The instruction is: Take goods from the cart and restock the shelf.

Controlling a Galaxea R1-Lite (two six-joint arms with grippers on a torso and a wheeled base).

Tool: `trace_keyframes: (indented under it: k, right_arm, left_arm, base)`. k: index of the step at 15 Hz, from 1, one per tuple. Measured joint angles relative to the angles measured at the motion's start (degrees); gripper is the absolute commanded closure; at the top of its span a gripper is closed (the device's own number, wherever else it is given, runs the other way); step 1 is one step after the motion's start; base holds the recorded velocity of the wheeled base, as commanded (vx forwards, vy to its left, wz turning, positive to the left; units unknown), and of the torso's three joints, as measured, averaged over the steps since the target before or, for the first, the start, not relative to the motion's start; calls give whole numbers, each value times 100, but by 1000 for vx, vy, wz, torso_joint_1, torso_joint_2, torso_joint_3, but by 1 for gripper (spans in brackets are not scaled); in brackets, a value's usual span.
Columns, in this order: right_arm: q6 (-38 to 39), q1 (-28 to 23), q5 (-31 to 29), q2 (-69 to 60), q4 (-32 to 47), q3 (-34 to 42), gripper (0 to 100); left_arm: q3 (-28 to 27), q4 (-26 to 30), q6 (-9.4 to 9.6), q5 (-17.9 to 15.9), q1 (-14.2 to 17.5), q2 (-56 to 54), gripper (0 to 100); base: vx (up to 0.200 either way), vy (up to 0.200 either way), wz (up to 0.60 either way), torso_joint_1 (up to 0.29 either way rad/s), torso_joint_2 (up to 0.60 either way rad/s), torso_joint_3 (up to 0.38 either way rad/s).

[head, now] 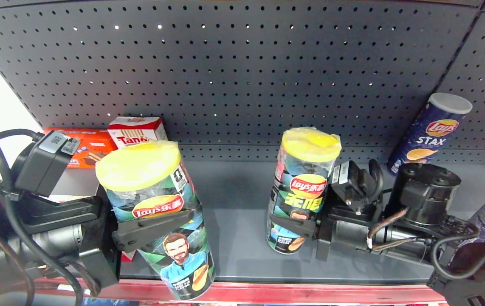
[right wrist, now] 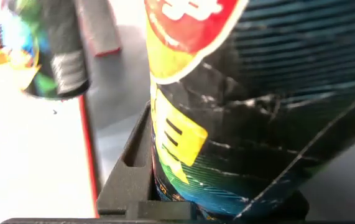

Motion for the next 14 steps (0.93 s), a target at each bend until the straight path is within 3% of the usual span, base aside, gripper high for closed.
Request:
trace_keyframes:
  k: [7, 8, 14]
  right_arm:
    - [-196, -28, 0, 140, -38, 228, 100]
    - [-197, -35, -4, 160, -44, 228, 0]
    - [-307, -33, -78, 243, -66, 239, 0]
  left_arm:
    - [0, 1, 0, 2, 6, 9, 100]
    - [2, 0, 0, 2, 6, 11, 100]
    - [11, 0, 0, -1, 6, 20, 100]
  base:
    - [0, 0, 0, 0, 0, 0]
    - [0, 0, 0, 0, 0, 0]
    - [0, 0, 0, 0, 0, 0]
